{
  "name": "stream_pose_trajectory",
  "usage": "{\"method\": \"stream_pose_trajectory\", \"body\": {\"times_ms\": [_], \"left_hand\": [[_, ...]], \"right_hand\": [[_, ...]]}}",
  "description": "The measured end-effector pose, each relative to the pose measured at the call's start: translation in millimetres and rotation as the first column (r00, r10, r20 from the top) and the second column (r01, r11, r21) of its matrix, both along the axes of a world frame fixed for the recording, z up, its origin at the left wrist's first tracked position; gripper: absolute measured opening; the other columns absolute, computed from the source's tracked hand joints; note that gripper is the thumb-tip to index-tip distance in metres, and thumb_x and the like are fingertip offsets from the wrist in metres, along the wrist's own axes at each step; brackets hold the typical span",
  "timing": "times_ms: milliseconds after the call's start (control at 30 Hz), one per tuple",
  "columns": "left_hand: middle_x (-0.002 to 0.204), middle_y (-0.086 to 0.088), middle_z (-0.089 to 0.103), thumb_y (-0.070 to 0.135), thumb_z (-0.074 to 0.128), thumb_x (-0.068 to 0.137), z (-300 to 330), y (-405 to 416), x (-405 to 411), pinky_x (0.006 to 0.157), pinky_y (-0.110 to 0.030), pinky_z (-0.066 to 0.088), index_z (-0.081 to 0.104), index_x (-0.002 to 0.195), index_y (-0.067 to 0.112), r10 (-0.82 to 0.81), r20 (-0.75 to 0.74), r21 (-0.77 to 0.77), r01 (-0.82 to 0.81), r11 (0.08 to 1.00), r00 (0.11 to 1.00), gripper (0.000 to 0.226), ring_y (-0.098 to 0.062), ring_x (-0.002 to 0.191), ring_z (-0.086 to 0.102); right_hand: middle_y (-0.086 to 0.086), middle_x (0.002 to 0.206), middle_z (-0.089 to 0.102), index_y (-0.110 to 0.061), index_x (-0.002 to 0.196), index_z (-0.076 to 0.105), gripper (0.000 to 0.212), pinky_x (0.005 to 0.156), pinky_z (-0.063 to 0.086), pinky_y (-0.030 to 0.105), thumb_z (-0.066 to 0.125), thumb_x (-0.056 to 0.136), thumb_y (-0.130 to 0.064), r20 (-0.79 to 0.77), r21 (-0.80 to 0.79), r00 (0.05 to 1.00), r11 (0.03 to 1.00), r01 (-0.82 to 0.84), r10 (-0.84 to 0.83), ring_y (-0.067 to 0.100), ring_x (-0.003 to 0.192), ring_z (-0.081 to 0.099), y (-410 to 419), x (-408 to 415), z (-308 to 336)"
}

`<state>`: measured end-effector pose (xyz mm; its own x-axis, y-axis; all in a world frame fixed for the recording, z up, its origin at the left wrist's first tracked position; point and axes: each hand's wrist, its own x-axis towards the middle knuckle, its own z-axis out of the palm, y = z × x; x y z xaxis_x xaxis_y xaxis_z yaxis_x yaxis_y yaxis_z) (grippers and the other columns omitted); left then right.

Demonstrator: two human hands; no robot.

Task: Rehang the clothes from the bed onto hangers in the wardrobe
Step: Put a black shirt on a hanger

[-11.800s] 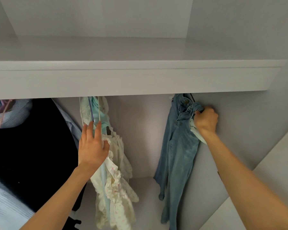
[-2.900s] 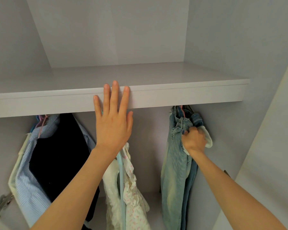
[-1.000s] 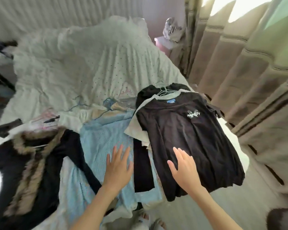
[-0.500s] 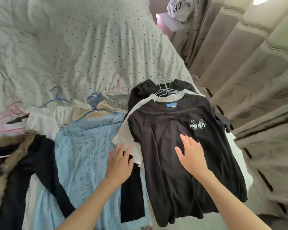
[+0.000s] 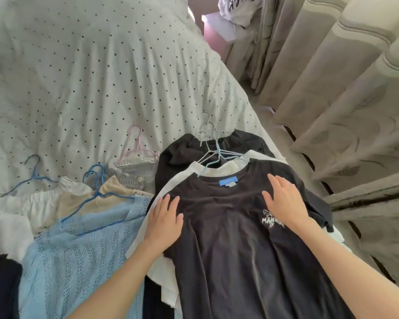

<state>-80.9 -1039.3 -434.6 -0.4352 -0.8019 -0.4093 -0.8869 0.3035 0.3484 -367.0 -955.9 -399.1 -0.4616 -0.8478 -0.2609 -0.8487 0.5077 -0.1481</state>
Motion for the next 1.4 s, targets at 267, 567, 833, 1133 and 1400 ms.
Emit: {"method": "stream_pose_trajectory", "body": {"times_ms": [267, 567, 833, 1133, 1400], "left_hand": [[0.153, -0.010, 0.019, 0.029, 0.035, 0.098, -45.4, -35.4, -42.5, 0.116, -0.034, 0.015, 0.018, 0.147, 0.014, 0.024, 0.030, -0.014, -0.024, 1.000, 0.999, 0.054, -0.022, 0.142, 0.016], [0.133, -0.011, 0.048, 0.032, 0.041, 0.096, -61.8, -66.7, -56.5, 0.102, -0.037, 0.036, 0.042, 0.136, 0.013, 0.135, -0.010, 0.066, -0.134, 0.989, 0.991, 0.044, -0.026, 0.122, 0.043], [0.083, 0.006, 0.052, 0.025, 0.044, 0.096, -17.5, -28.8, -43.1, 0.072, -0.029, 0.036, 0.054, 0.090, 0.021, 0.199, -0.233, 0.025, -0.198, 0.980, 0.952, 0.012, -0.018, 0.082, 0.052], [0.092, 0.002, 0.052, 0.016, 0.054, 0.092, 63.7, -16.2, -40.4, 0.078, -0.028, 0.039, 0.063, 0.106, 0.005, 0.159, -0.387, -0.062, -0.197, 0.978, 0.908, 0.020, -0.017, 0.088, 0.051], [0.086, 0.019, 0.057, 0.013, 0.063, 0.087, 163.1, 24.4, -73.5, 0.074, -0.003, 0.036, 0.067, 0.097, 0.015, -0.001, -0.667, -0.047, -0.041, 0.998, 0.745, 0.011, 0.006, 0.082, 0.051]], "right_hand": [[0.014, 0.140, 0.043, -0.007, 0.141, 0.035, 0.054, 0.112, 0.025, 0.043, 0.049, 0.093, -0.029, 0.024, 0.044, 0.999, 0.998, -0.041, 0.040, 0.029, 0.132, 0.036, -56.3, -56.3, -47.9], [0.017, 0.122, 0.053, -0.007, 0.133, 0.042, 0.047, 0.105, 0.030, 0.043, 0.048, 0.094, -0.033, -0.050, 0.071, 0.996, 0.995, -0.075, 0.078, 0.035, 0.114, 0.048, -71.7, -77.5, -60.4], [0.007, 0.096, 0.053, -0.011, 0.107, 0.062, 0.035, 0.074, 0.038, 0.035, 0.051, 0.092, -0.041, 0.093, 0.049, 0.985, 0.988, -0.147, 0.142, 0.028, 0.092, 0.053, -46.6, -72.6, -28.1], [0.004, 0.095, 0.068, -0.013, 0.100, 0.065, 0.021, 0.090, 0.040, 0.039, 0.062, 0.088, -0.030, 0.227, -0.248, 0.972, 0.962, 0.115, -0.058, 0.024, 0.093, 0.059, 12.2, -51.6, 63.8], [0.000, 0.089, 0.060, -0.018, 0.103, 0.068, 0.020, 0.076, 0.029, 0.032, 0.067, 0.084, -0.024, 0.016, -0.484, 0.975, 0.852, 0.201, -0.221, 0.024, 0.096, 0.053, 133.0, -41.5, 163.5]]}}
